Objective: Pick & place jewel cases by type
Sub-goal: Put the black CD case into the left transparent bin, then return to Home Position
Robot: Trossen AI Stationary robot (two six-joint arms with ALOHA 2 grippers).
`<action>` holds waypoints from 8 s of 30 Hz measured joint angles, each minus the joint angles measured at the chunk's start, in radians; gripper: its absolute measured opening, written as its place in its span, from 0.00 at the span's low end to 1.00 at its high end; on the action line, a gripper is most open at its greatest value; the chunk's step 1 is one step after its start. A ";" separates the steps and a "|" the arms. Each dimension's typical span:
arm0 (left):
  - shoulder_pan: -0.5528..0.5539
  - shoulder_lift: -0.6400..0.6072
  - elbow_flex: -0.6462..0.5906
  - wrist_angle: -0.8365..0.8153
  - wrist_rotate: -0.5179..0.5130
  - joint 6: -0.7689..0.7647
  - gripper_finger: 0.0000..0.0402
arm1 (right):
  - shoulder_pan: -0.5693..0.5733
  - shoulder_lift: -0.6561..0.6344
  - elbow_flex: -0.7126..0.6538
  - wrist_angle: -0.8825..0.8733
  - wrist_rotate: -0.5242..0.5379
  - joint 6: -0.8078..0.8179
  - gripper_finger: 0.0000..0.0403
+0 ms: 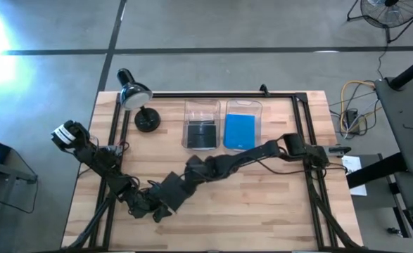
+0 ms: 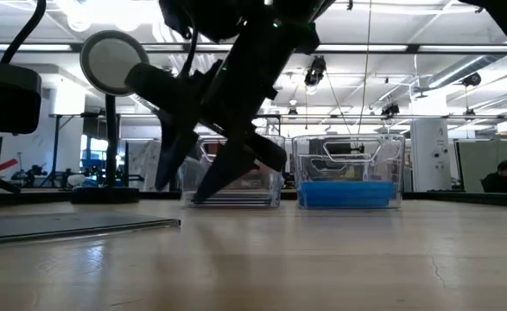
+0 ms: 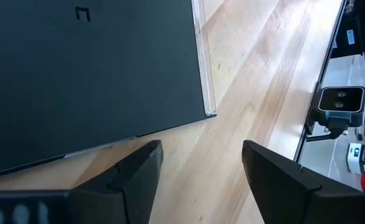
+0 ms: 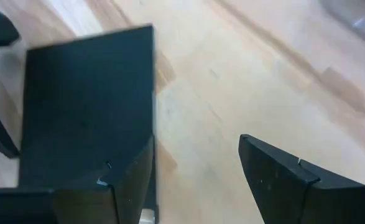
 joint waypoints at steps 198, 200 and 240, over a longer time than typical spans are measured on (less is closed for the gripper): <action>0.725 -1.529 -0.415 -0.371 0.169 0.946 0.53 | 0.059 -1.921 -1.705 0.963 0.094 -0.587 0.65; 0.725 -1.485 -0.428 -0.314 0.189 0.951 0.53 | 0.058 -1.915 -1.703 0.893 0.095 -0.587 0.64; 0.731 -1.569 -0.463 -0.234 0.221 0.943 0.53 | -0.202 -2.263 -1.707 0.519 0.089 -0.591 0.62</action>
